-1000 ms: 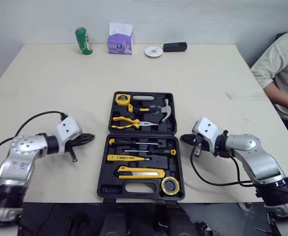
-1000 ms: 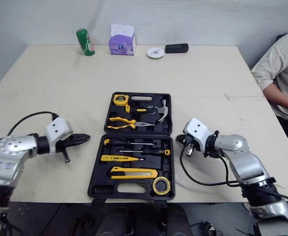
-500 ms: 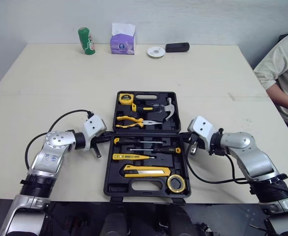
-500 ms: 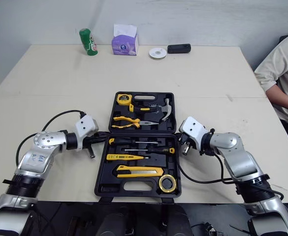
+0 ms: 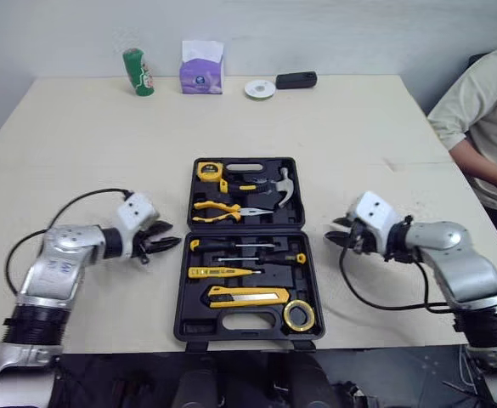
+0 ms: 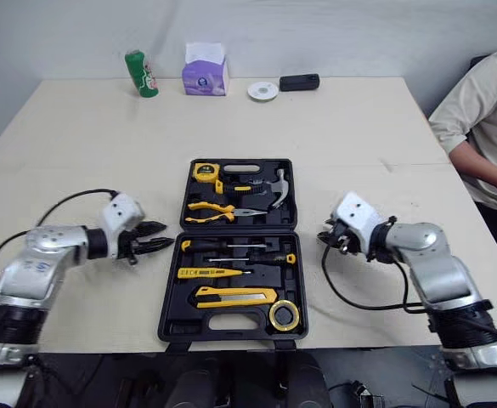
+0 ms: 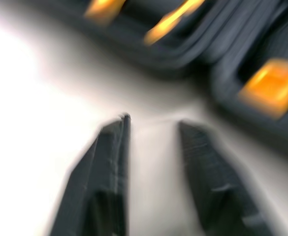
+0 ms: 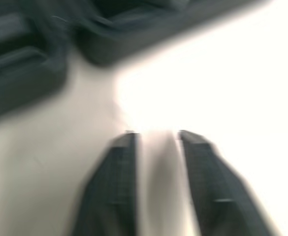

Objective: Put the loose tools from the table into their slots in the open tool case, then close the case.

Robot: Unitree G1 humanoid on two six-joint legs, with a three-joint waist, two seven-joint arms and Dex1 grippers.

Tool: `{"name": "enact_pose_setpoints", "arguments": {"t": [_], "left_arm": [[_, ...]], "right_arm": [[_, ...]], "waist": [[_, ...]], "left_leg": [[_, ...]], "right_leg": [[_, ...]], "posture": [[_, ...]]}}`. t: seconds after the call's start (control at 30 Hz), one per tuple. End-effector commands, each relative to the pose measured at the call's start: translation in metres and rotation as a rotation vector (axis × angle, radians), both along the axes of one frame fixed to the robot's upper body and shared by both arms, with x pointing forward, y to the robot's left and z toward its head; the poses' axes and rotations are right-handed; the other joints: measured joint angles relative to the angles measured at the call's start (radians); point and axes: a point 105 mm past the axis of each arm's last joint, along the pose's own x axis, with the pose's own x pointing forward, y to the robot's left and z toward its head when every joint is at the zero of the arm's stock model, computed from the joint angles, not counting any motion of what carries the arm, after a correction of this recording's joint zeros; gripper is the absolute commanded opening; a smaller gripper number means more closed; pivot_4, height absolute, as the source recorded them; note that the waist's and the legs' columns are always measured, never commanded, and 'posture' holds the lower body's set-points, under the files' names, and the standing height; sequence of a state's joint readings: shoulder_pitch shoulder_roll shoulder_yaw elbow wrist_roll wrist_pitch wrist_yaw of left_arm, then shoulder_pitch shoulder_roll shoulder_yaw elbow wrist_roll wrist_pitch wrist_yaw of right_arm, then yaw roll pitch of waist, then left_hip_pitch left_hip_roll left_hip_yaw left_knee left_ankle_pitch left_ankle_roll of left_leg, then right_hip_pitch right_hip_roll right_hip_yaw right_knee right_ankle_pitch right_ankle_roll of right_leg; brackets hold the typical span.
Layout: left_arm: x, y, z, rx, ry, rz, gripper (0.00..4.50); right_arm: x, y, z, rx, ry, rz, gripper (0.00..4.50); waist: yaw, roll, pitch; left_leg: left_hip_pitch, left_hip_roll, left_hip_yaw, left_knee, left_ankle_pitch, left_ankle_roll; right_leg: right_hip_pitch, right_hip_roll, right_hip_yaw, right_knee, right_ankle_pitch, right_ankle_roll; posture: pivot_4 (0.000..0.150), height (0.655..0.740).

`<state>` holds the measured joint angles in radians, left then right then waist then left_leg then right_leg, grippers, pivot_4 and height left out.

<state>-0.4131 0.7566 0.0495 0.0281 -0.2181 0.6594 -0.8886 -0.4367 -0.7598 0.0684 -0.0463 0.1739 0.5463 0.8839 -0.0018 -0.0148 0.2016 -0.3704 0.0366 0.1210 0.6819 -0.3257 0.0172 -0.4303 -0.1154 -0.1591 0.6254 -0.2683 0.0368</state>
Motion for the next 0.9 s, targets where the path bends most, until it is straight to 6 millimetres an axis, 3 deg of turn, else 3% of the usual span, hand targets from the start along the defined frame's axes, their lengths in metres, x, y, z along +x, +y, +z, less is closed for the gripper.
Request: {"name": "enact_pose_setpoints", "arguments": {"t": [0.03, 0.07, 0.1, 0.2, 0.4, 0.57, 0.67, 0.77, 0.9], "left_arm": [[0.011, -0.004, 0.035, -0.105, 0.036, 0.121, 3.83], [0.018, -0.002, 0.038, -0.125, 0.067, 0.187, 4.31], [0.022, -0.001, 0.040, -0.138, 0.095, 0.236, 4.50], [0.028, -0.007, 0.042, -0.211, 0.203, 0.321, 4.50], [0.038, -0.021, 0.029, -0.184, 0.251, 0.357, 4.50], [0.041, -0.030, 0.025, -0.188, 0.253, 0.346, 4.50], [0.043, -0.033, 0.021, -0.175, 0.238, 0.340, 4.50], [0.045, -0.036, 0.021, -0.143, 0.173, 0.307, 3.68], [0.043, -0.041, 0.013, -0.133, 0.183, 0.288, 1.94]], "right_arm": [[0.003, 0.013, 0.035, 0.126, 0.009, -0.002, 3.58], [0.005, 0.016, 0.040, 0.158, 0.034, -0.014, 4.12], [0.007, 0.019, 0.043, 0.188, 0.062, -0.028, 4.48], [0.011, 0.028, 0.046, 0.254, 0.139, -0.052, 4.48], [0.033, 0.044, 0.046, 0.334, 0.244, -0.176, 4.48], [0.036, 0.060, 0.042, 0.330, 0.304, -0.188, 4.48], [0.040, 0.059, 0.036, 0.294, 0.308, -0.225, 4.48], [0.043, 0.059, 0.033, 0.276, 0.306, -0.239, 3.66], [0.046, 0.062, 0.028, 0.279, 0.323, -0.262, 1.74]], "waist": [[0.000, 0.000, 0.000], [0.001, 0.000, 0.000], [0.001, 0.000, 0.000], [0.000, 0.000, 0.000], [-0.003, 0.000, 0.000], [-0.003, 0.000, 0.000], [-0.003, 0.000, 0.000], [-0.003, 0.000, 0.000], [-0.009, 0.000, 0.000]], "left_leg": [[0.000, 0.000, 0.000, 0.000, 0.000, 0.000], [0.000, 0.000, 0.000, 0.000, 0.000, 0.000], [-0.001, 0.000, -0.001, 0.000, 0.001, 0.000], [-0.001, 0.000, -0.001, -0.001, 0.001, -0.001], [-0.002, 0.000, 0.001, 0.000, 0.002, -0.001], [-0.002, 0.000, 0.000, 0.000, 0.003, -0.002], [-0.002, -0.001, 0.000, -0.001, 0.003, -0.002], [-0.002, -0.001, 0.000, -0.001, 0.003, -0.002], [-0.002, -0.001, 0.001, -0.001, 0.003, -0.002]], "right_leg": [[0.000, 0.000, 0.000, 0.000, 0.000, 0.000], [0.000, 0.000, 0.000, 0.000, 0.000, 0.000], [0.000, 0.000, 0.000, 0.001, 0.000, 0.000], [0.000, 0.001, 0.000, 0.003, 0.000, 0.000], [-0.002, 0.001, 0.000, 0.002, 0.000, 0.000], [-0.002, 0.001, 0.001, 0.003, 0.000, 0.000], [-0.002, 0.001, 0.001, 0.003, 0.000, 0.000], [-0.002, 0.001, 0.001, 0.003, 0.000, 0.000], [-0.002, 0.001, 0.001, 0.003, 0.000, 0.000]], "posture": [[0.150, 0.7252], [0.150, 0.7252], [0.150, 0.7252], [0.150, 0.7252], [0.150, 0.7252], [0.150, 0.7252], [0.150, 0.7252], [0.150, 0.7252], [0.150, 0.7252]]}}
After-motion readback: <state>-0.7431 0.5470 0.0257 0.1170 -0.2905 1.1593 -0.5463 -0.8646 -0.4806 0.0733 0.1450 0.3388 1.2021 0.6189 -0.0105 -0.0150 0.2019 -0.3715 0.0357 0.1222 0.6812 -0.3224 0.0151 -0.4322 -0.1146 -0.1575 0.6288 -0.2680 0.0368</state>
